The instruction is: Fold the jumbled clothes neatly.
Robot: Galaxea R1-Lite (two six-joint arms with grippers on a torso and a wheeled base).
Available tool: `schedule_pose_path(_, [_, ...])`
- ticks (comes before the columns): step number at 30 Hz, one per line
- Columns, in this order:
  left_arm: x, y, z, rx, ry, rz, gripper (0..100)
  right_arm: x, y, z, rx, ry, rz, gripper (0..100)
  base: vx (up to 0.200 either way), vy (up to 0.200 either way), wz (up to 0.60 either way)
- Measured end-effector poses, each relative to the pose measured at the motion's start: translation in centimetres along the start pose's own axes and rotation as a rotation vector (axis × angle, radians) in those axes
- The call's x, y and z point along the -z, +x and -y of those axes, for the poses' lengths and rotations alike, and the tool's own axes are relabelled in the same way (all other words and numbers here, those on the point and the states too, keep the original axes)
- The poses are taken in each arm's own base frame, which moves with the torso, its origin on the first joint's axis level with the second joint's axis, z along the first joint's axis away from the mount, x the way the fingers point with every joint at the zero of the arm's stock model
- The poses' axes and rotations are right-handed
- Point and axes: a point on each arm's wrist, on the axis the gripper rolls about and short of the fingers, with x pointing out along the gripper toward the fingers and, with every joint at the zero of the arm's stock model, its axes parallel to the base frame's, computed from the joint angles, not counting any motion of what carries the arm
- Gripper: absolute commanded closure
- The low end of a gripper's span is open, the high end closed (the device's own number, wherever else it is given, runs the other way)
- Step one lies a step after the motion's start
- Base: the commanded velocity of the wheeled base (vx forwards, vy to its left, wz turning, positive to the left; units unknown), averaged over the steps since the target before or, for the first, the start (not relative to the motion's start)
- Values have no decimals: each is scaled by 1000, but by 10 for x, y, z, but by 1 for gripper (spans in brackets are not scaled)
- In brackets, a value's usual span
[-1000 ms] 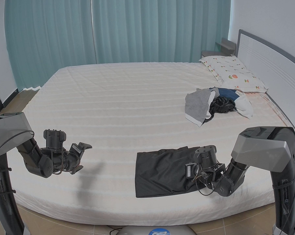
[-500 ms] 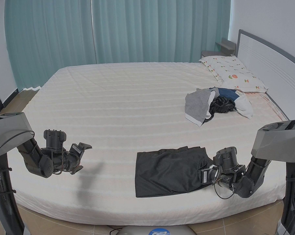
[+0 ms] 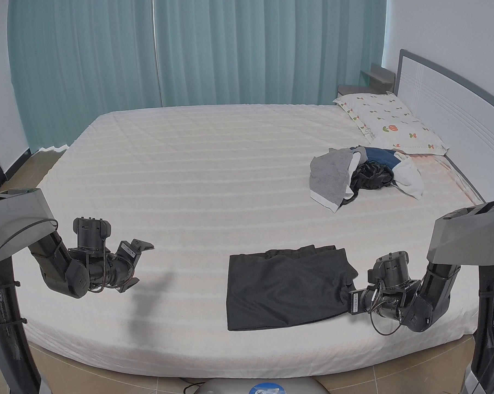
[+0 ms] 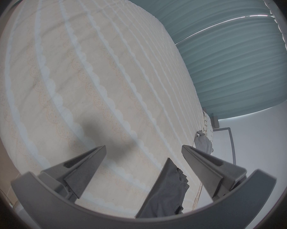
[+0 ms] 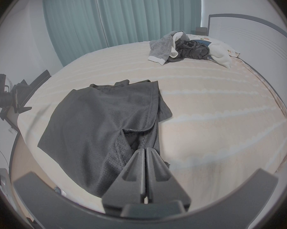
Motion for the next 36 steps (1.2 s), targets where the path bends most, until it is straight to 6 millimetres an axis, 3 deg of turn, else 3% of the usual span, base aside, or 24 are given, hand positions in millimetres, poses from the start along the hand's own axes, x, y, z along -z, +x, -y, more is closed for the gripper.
schedule_pose_path(1, [0,0,0,0,0,0,0,1,1,1,2,-7,-2,0,0,0,0])
schedule_pose_path(8, [0,0,0,0,0,1,0,0,1,7,9,-2,6,0,0,0,0])
schedule_pose_path(14, [0,0,-1,-3,0,1,0,-23,-2,17,-65,60,103,0,0,0,0])
schedule_pose_path(18, [1,0,-1,-4,-1,0,0,-39,1,20,-103,183,154,0,200,0,0])
schedule_pose_path(26, [1,-1,-1,-4,0,0,0,-64,28,20,-248,453,141,0,25,0,0])
schedule_pose_path(36, [2,0,-1,-6,3,-1,0,-61,57,24,-253,522,67,0,0,0,0])
